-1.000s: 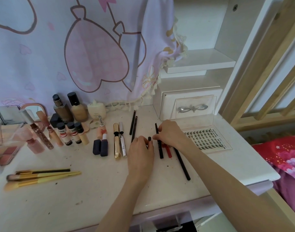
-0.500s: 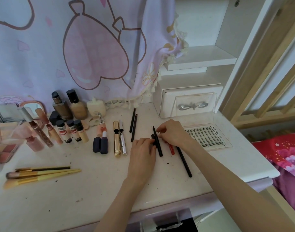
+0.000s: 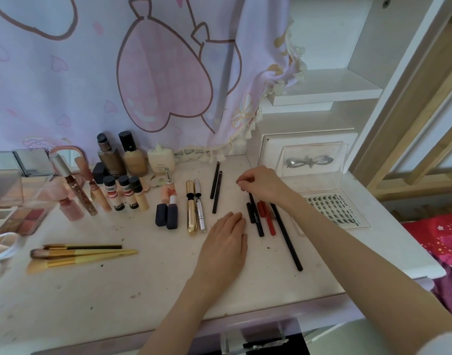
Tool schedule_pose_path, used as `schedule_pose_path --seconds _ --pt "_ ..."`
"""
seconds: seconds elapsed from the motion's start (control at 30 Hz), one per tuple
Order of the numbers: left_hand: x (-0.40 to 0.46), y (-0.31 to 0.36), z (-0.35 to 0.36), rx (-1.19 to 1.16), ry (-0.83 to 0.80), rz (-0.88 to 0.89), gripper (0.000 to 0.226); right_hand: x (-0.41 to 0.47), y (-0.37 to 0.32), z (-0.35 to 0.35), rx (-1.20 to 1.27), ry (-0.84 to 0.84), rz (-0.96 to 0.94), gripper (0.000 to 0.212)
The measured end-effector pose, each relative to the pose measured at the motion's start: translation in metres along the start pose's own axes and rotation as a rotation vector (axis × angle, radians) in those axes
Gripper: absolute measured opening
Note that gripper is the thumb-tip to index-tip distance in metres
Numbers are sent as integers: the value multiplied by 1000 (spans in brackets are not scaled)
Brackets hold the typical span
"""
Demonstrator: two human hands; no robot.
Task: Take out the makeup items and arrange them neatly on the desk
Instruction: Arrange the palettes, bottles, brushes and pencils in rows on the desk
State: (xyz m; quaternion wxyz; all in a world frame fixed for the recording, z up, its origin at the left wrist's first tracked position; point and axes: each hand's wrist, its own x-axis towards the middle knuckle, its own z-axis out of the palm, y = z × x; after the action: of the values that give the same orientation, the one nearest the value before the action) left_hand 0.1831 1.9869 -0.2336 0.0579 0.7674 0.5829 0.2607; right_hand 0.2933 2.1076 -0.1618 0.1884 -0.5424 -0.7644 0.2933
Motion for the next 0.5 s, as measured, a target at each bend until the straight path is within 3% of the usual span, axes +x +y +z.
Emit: schedule_pose_path --seconds 0.3,0.5 --pt "-2 0 2 39 39 21 40 43 -19 28 -178 -165 -73 27" --pt "-1 -1 2 10 49 28 39 45 -16 39 -308 -132 -9 28"
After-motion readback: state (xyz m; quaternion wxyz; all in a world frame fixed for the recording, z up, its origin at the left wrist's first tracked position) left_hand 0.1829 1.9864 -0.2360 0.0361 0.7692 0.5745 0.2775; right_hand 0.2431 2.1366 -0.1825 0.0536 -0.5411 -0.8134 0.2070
